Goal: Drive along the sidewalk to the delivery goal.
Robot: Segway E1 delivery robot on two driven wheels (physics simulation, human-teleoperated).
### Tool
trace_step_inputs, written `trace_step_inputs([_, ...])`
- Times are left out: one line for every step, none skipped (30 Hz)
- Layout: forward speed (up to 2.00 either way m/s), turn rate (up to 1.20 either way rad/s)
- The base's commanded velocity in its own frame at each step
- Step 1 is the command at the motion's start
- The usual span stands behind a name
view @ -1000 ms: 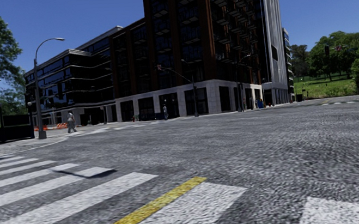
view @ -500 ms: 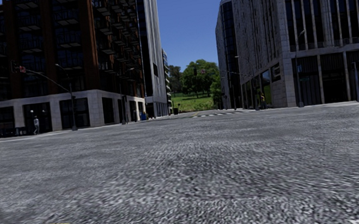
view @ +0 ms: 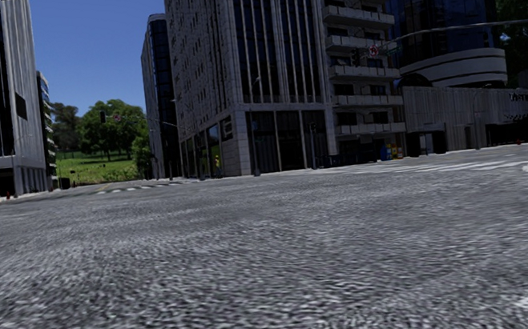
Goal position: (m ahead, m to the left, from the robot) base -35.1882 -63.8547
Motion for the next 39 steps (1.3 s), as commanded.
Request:
trace_step_inputs([1.27, -1.2])
trace_step_inputs([1.27, -1.2])
trace_step_inputs([1.27, -1.2])
trace_step_inputs([1.27, -1.2])
trace_step_inputs([1.27, -1.2])
trace_step_inputs([1.27, -1.2])
trace_step_inputs([1.27, -1.2])
trace_step_inputs([1.27, -1.2])
trace_step_inputs([1.27, -1.2])
trace_step_inputs([1.27, -1.2])
trace_step_inputs([1.27, -1.2])
trace_step_inputs([1.27, -1.2])
trace_step_inputs([1.27, -1.2])
trace_step_inputs([1.27, -1.2])
trace_step_inputs([1.27, -1.2])
trace_step_inputs([1.27, -1.2])
trace_step_inputs([1.27, -1.2])
trace_step_inputs([1.27, -1.2])
trace_step_inputs([1.27, -1.2])
trace_step_inputs([1.27, -1.2])
trace_step_inputs([1.27, -1.2])
trace_step_inputs([1.27, -1.2])
trace_step_inputs([1.27, -1.2])
trace_step_inputs([1.27, -1.2])
trace_step_inputs([1.27, -1.2])
trace_step_inputs([1.27, -1.2])
trace_step_inputs([1.27, -1.2])
trace_step_inputs([1.27, -1.2])
trace_step_inputs([1.27, -1.2])
trace_step_inputs([1.27, -0.41])
trace_step_inputs([1.27, -0.01])
trace_step_inputs([1.27, -0.01])
trace_step_inputs([1.27, 0.0])
trace_step_inputs([1.27, 0.0])
trace_step_inputs([1.29, 0.0])
trace_step_inputs([2.0, 0.0])
trace_step_inputs([2.0, 0.0])
trace_step_inputs([2.0, 0.0])
trace_step_inputs([2.0, 0.0])
